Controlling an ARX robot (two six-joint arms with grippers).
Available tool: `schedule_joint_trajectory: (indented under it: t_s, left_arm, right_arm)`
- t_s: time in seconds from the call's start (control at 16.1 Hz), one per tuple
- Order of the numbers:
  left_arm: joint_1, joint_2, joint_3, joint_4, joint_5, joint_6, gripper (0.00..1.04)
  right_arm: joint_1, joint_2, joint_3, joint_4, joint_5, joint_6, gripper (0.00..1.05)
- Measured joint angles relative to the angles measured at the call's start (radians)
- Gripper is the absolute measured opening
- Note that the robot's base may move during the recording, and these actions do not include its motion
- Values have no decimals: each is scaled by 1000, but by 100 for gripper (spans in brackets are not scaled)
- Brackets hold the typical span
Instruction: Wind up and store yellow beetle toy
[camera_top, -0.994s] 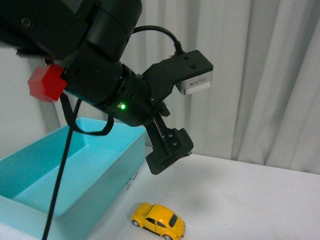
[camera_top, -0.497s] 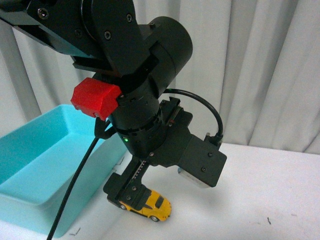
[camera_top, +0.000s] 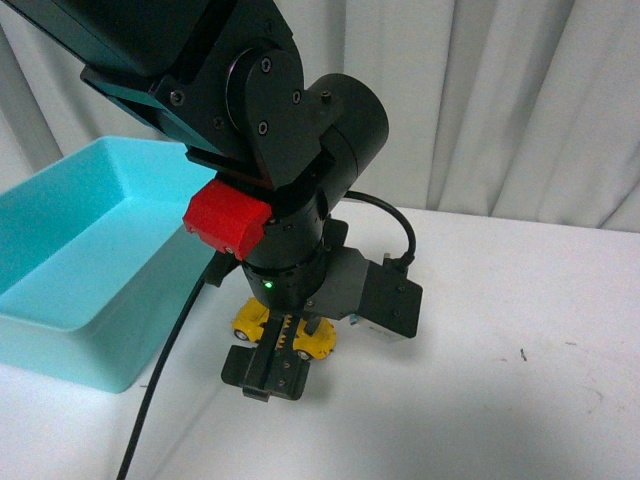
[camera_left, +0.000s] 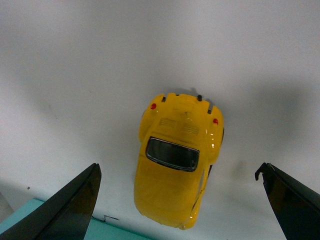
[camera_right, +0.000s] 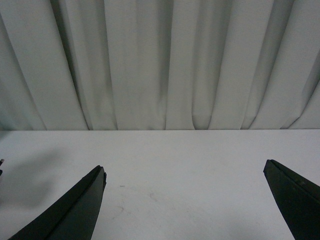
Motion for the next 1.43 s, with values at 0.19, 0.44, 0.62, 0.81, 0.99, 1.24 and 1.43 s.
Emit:
schedule_joint_trajectory:
  t_s: [0.19, 0.44, 0.62, 0.81, 0.99, 1.24, 1.43]
  left_arm:
    - [16, 37, 30, -12, -6, -47, 98]
    - [55, 64, 51, -7, -37, -106, 95]
    - [47, 75, 56, -8, -16, -102, 62]
    - [40, 76, 69, -20, -10, -90, 41]
    - [40, 75, 84, -55, 45, -2, 41]
    - [25, 32, 114, -146, 242, 138, 40]
    - [35, -71, 187, -148, 427, 23, 40]
  right_arm:
    - [0, 0, 0, 0, 0, 0, 98]
    - [0, 0, 0, 0, 0, 0, 98]
    - [0, 0, 0, 0, 0, 0, 98]
    - [0, 0, 0, 0, 0, 0, 98]
    - [0, 0, 0, 0, 0, 0, 98]
    - [0, 0, 0, 0, 0, 0, 98]
    - [0, 0, 0, 0, 0, 0, 98]
